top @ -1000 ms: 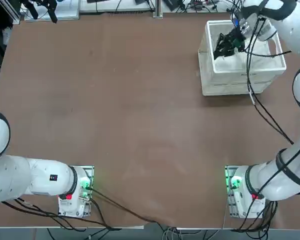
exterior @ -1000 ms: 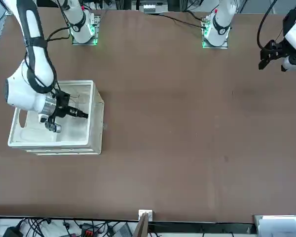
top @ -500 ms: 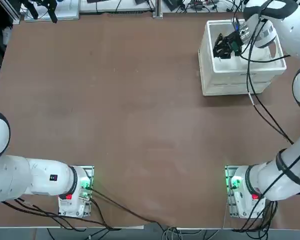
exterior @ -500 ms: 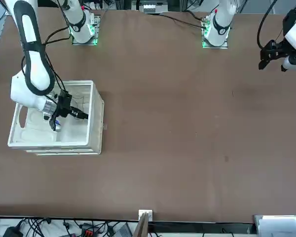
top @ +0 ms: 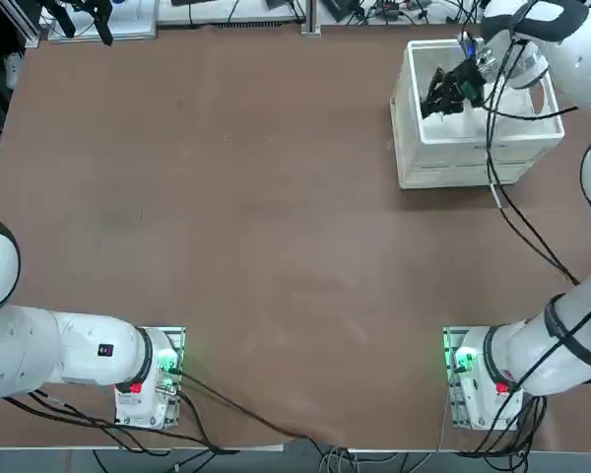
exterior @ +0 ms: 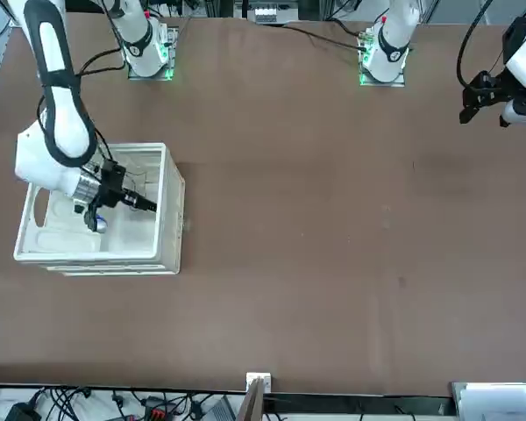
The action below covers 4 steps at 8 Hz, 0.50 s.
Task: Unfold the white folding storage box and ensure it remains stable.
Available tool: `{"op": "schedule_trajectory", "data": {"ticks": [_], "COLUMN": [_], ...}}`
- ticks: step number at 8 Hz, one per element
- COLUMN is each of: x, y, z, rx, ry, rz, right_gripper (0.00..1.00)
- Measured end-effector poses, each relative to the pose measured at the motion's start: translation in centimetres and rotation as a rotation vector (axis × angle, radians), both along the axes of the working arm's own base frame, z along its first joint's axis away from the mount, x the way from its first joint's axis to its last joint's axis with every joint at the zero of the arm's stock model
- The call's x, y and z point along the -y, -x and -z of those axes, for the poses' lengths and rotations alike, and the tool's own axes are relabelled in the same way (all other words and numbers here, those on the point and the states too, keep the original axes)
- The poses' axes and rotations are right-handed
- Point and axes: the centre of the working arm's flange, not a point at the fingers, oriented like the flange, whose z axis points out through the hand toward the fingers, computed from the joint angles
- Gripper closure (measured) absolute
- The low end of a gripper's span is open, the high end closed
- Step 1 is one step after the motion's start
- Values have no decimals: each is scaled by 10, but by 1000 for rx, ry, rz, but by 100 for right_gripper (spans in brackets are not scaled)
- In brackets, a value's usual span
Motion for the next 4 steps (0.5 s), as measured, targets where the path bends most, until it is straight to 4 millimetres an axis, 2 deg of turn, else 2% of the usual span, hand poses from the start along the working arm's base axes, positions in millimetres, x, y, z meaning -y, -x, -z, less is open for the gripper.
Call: {"op": "schedule_trajectory", "data": {"ticks": [2, 4], "x": [51, 86], "y": [3, 10], "z": [-13, -9], "rx": [7, -53], "ry": [219, 438], "rz": [-106, -180], "right_gripper": [98, 98]}}
